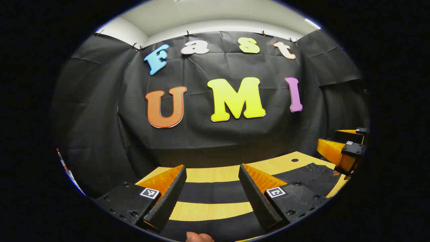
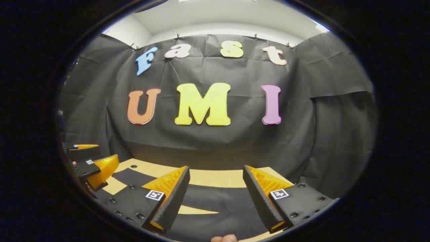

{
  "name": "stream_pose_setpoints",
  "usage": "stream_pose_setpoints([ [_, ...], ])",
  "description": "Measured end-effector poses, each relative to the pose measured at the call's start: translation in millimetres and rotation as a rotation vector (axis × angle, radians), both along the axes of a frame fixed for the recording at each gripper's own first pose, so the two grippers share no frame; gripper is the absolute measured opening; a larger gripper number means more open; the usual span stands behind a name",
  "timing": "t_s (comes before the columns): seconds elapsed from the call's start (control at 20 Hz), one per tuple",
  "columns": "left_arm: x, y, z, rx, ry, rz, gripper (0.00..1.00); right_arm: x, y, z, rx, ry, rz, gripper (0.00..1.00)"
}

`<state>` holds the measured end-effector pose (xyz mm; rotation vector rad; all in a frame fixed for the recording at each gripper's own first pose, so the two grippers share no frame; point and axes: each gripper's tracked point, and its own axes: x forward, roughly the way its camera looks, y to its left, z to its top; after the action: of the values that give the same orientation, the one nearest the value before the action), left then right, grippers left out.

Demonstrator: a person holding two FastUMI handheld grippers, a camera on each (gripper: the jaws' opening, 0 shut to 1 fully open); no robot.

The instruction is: Grasp the waist and the cuffs of the jeans and fold them to make the two legs overlap; first hold the waist and fold one-third of the jeans toward the cuffs, then hold the cuffs and fold the remaining one-third in the same direction to finish folding.

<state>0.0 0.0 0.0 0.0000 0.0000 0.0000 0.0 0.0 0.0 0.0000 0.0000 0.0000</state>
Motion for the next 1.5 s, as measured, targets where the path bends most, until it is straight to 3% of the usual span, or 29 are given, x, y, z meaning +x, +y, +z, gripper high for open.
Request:
stream_pose_setpoints([
  [0.05, -0.2, -0.6, -0.8, 0.002, 0.002, -0.001, 0.99, 0.8, 0.8, 1.1, -0.004, -0.003, -0.002, 0.98],
  [0.2, -0.7, -1.7, -0.3, 0.007, -0.001, -0.005, 0.99, 6.4, 5.9, -1.4, -0.016, 0.007, -0.002, 0.94],
  [0.25, 0.3, -2.9, 0.5, 0.006, -0.002, -0.007, 0.99, 7.5, 8.1, -2.4, -0.017, 0.011, 0.001, 0.98],
  [0.35, -0.1, -3.0, 1.8, 0.006, -0.004, -0.008, 0.99, 9.0, 13.9, -2.9, -0.025, 0.016, 0.005, 0.94],
  [0.4, 0.5, -1.6, 1.7, 0.006, -0.005, -0.005, 0.99, 8.3, 15.5, -3.8, -0.027, 0.017, 0.005, 0.98],
  [0.5, 0.0, 1.6, 0.0, 0.004, -0.003, 0.002, 0.99, 9.5, 16.2, -4.9, -0.027, 0.020, 0.004, 0.94],
  [0.7, 0.0, 5.3, -3.1, -0.002, 0.004, 0.013, 0.99, 9.0, 14.5, -8.5, -0.024, 0.031, 0.000, 0.94],
  [0.75, -0.4, 5.2, -2.4, -0.002, 0.002, 0.013, 0.99, 9.0, 14.0, -8.6, -0.023, 0.033, -0.002, 0.98],
  [0.8, -0.3, 4.9, -2.1, -0.002, 0.002, 0.014, 0.99, 9.5, 14.1, -9.0, -0.022, 0.033, -0.003, 0.94],
  [1.0, -1.3, 12.2, -6.4, -0.017, 0.014, 0.028, 0.99, 8.1, 14.9, -9.8, -0.022, 0.035, -0.001, 0.94],
  [1.1, -3.5, 20.2, -20.1, -0.086, 0.059, 0.043, 0.99, 7.8, 14.9, -11.6, -0.021, 0.038, 0.000, 0.94],
  [1.3, -30.4, 51.8, -78.9, -0.325, 0.273, 0.119, 1.00, 5.8, 8.0, -22.3, -0.031, 0.065, 0.003, 0.94],
  [1.5, -77.5, 94.3, -137.8, -0.628, 0.470, 0.283, 0.98, 5.0, -12.0, -37.7, -0.025, 0.106, -0.019, 0.98],
])
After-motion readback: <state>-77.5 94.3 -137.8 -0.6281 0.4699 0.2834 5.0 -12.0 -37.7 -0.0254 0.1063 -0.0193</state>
